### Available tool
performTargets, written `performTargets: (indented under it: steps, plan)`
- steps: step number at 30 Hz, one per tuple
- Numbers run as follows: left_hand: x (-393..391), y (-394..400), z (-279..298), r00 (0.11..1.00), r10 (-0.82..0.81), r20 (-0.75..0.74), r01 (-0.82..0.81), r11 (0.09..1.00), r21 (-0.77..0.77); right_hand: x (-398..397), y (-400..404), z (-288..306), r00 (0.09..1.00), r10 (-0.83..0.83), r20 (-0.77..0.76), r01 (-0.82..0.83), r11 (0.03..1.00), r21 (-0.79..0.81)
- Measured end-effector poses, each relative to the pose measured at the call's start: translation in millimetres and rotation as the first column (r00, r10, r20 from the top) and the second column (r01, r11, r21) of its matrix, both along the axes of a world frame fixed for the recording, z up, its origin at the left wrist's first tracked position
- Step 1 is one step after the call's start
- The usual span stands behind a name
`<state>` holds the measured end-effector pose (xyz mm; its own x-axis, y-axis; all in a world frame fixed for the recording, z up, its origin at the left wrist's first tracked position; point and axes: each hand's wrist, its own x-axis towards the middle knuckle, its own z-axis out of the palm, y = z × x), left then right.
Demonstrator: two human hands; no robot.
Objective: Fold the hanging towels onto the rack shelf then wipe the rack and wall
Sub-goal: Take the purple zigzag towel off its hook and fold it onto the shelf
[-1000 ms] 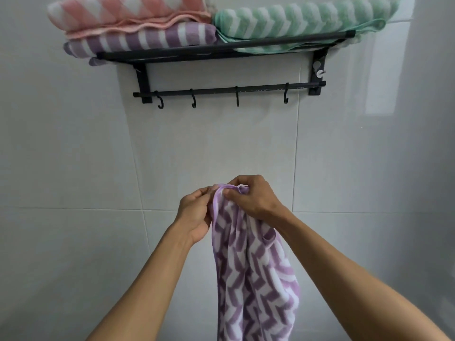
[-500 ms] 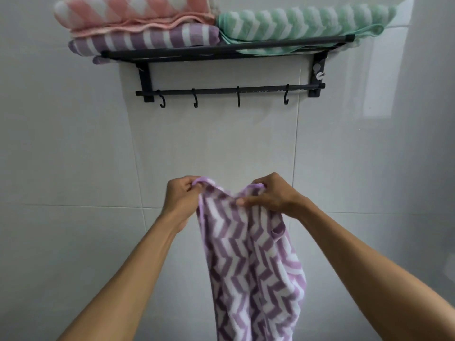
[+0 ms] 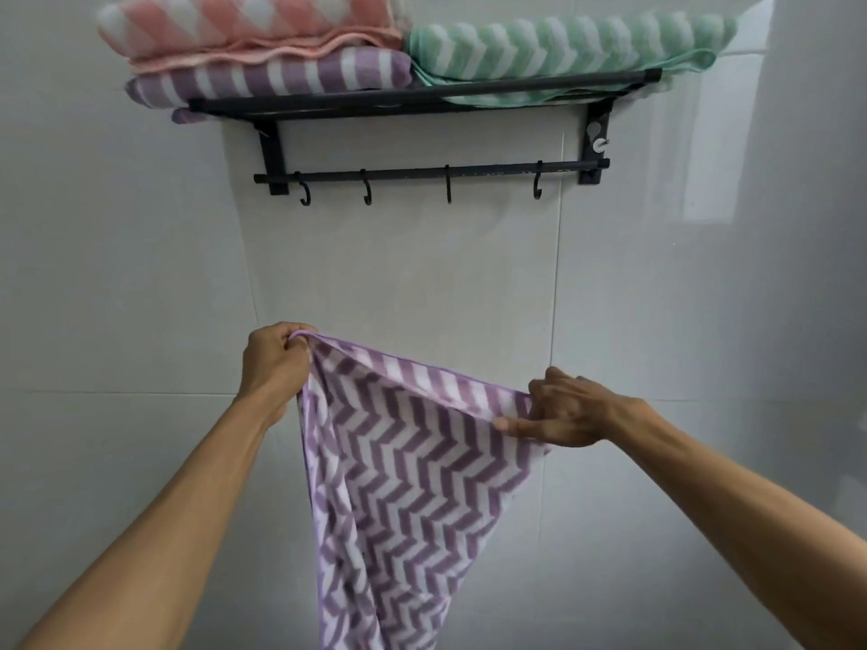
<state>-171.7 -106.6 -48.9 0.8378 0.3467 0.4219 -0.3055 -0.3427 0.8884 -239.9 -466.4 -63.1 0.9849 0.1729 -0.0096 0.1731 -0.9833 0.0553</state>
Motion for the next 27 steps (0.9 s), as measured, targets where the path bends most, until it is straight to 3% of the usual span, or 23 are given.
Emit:
performTargets:
  steps: [2,4,7,10,12,15,18,22,25,27]
  plan:
    - [-1.5,9.5,3.6,0.997,0.071,0.013,-0.072,0.994,0.088,2.9,-5.6,3.5,0.994,0.062,0.091,-0.064,0.998,0.022]
    - [-1.9,20.6,2.9,0.991,0.131,0.022,-0.133,0.976,0.173,9.9,-13.4,14.0,0.962,0.061,0.267,-0.124,0.966,0.228]
    - [-0.1,34.7,7.1,0.991,0.137,0.015,-0.137,0.973,0.184,16.2,-20.0,40.1,0.937,-0.095,0.335,-0.149,0.761,0.632]
    - [4.6,37.5,24.4,0.991,0.109,0.077,-0.110,0.994,0.007,20.1,-17.6,59.9,0.929,-0.143,0.342,-0.233,0.492,0.839]
    - [2.5,34.7,35.3,0.992,0.067,0.103,-0.067,0.998,-0.006,21.8,-14.9,65.1,0.934,-0.144,0.327,-0.239,0.429,0.871]
    - [1.2,30.8,35.6,1.000,-0.008,0.019,0.007,0.998,0.070,23.5,-20.9,61.6,0.963,-0.153,0.221,-0.096,0.571,0.815]
    - [0.8,24.3,42.1,1.000,-0.005,0.011,0.005,1.000,-0.011,22.5,-32.6,71.7,0.929,-0.254,0.268,-0.143,0.421,0.896]
    - [0.3,10.9,58.5,0.997,-0.071,0.019,0.072,0.996,-0.060,9.6,-37.0,84.6,0.933,-0.255,0.252,-0.155,0.345,0.926]
    - [-4.0,3.8,61.6,0.990,-0.137,-0.028,0.133,0.984,-0.117,1.7,-52.3,87.3,0.915,-0.295,0.275,-0.229,0.180,0.957]
    - [-9.8,-4.6,61.6,0.982,-0.183,-0.049,0.176,0.976,-0.130,-3.3,-66.2,86.3,0.915,-0.311,0.259,-0.211,0.180,0.961]
